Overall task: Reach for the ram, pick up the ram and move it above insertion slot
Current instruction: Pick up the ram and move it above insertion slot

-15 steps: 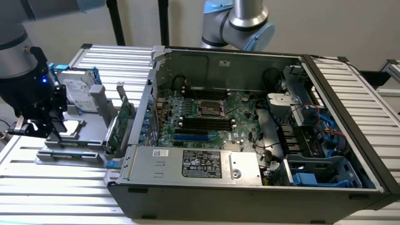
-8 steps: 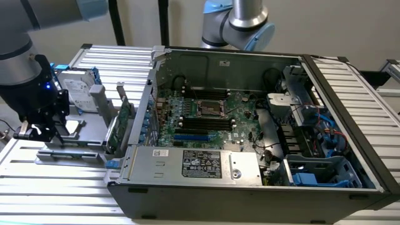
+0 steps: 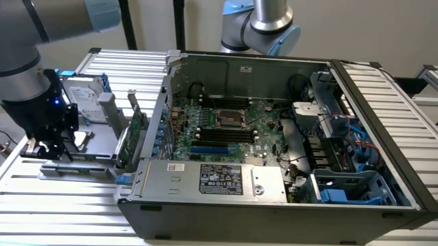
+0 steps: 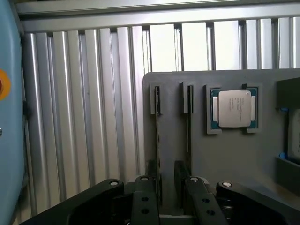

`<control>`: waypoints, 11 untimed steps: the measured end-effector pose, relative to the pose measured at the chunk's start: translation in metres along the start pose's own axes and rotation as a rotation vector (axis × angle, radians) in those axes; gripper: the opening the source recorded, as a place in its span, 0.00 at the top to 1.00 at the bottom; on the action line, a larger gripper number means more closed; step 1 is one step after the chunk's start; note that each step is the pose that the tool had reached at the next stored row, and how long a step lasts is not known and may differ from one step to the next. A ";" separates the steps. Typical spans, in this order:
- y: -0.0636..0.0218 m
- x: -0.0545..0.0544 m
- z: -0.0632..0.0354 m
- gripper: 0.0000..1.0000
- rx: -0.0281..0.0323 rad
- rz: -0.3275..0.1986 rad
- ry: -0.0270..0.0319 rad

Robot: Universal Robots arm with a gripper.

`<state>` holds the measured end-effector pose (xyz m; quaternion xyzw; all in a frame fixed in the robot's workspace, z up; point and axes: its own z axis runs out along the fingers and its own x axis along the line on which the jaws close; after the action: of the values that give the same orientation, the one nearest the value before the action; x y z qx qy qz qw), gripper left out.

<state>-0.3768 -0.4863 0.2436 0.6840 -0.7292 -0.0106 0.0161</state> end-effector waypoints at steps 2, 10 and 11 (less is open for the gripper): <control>-0.0002 0.001 0.0036 0.70 0.0001 -0.001 0.0000; -0.0008 0.005 0.0153 0.70 0.0001 -0.007 0.0002; -0.0009 0.005 0.0165 0.70 0.0001 -0.008 0.0002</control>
<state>-0.3768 -0.4914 0.2271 0.6870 -0.7264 -0.0106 0.0161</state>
